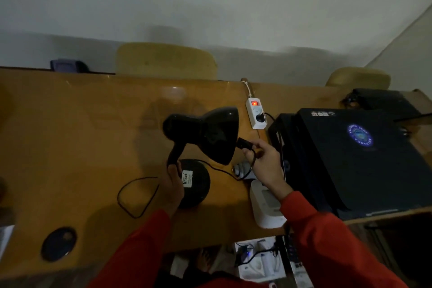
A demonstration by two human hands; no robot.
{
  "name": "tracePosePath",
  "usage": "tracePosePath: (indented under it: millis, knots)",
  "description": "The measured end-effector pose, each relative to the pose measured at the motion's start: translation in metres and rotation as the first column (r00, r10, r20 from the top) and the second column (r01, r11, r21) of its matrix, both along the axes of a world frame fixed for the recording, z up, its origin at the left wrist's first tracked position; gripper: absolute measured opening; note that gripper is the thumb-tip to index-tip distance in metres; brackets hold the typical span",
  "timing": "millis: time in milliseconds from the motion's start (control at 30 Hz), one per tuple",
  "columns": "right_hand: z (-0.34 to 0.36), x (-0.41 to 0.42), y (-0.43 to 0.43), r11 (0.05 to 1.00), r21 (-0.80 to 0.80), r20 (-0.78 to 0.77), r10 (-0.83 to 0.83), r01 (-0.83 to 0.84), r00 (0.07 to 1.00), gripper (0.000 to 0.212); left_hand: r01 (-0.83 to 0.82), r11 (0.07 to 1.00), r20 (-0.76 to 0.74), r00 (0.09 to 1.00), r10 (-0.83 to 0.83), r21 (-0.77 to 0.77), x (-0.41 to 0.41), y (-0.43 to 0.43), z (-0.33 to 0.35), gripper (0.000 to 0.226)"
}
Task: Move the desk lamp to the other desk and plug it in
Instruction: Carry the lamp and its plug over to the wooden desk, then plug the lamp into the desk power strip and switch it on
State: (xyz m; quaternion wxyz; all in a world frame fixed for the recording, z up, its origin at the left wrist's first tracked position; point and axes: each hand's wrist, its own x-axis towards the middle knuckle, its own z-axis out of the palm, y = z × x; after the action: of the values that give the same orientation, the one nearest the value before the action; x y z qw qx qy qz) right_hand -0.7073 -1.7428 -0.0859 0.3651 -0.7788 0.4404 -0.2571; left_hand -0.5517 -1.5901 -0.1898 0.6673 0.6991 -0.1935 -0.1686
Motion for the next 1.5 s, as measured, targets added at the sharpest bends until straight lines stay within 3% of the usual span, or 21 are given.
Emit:
tracePosePath:
  millis: [200, 400, 533, 667, 767, 900, 967, 1067, 1200, 1333, 1500]
  knots:
    - [-0.002, 0.001, -0.004, 0.999, 0.030, 0.041, 0.019, -0.021, 0.999, 0.020, -0.032, 0.999, 0.024, 0.999, 0.032, 0.001, -0.006, 0.004, -0.006, 0.029]
    - [-0.004, 0.000, 0.001, 1.000, 0.021, 0.083, 0.006, -0.007, 0.997, 0.018, -0.063, 0.998, 0.066, 0.996, 0.062, 0.003, -0.005, 0.009, -0.012, 0.046]
    - [-0.005, -0.005, 0.008, 1.000, 0.018, 0.091, 0.000, -0.002, 0.996, 0.017, 0.019, 0.990, 0.121, 0.992, -0.036, 0.137, -0.007, 0.026, -0.018, 0.050]
    - [-0.003, -0.011, 0.014, 1.000, 0.001, 0.091, -0.007, 0.007, 0.996, 0.017, 0.110, 0.946, 0.085, 0.986, -0.142, 0.303, 0.000, 0.043, -0.016, 0.027]
    - [0.000, -0.019, 0.016, 1.000, 0.008, 0.094, -0.026, 0.026, 0.995, 0.017, 0.198, 0.902, 0.065, 0.969, -0.240, 0.384, 0.000, 0.056, -0.007, 0.032]
    - [0.005, -0.033, 0.013, 0.999, -0.009, 0.077, -0.049, 0.049, 0.996, 0.018, 0.133, 0.779, 0.131, 0.955, -0.266, 0.612, -0.018, 0.076, -0.006, 0.051]
    - [0.006, -0.040, 0.008, 0.998, -0.035, 0.053, -0.048, 0.050, 0.997, 0.016, 0.060, 0.727, 0.179, 0.952, -0.247, 0.684, -0.038, 0.084, -0.002, 0.045]
    - [0.009, -0.050, -0.001, 0.995, -0.096, -0.011, -0.035, 0.033, 0.999, 0.017, 0.106, 0.731, 0.253, 0.897, -0.364, 0.674, -0.066, 0.088, 0.006, 0.027]
    - [0.012, -0.060, -0.014, 0.988, -0.150, -0.086, 0.019, -0.032, 0.996, 0.018, 0.263, 0.746, 0.295, 0.799, -0.524, 0.612, -0.083, 0.066, 0.020, 0.020]
    - [0.011, -0.066, -0.030, 0.979, -0.186, -0.165, 0.051, -0.081, 0.985, 0.024, 0.301, 0.776, 0.284, 0.808, -0.517, 0.555, -0.089, 0.018, 0.042, 0.023]
    - [0.018, -0.068, -0.063, 0.977, -0.186, -0.241, 0.056, -0.102, 0.969, 0.027, 0.284, 0.757, 0.290, 0.799, -0.526, 0.588, -0.076, -0.049, 0.051, 0.029]
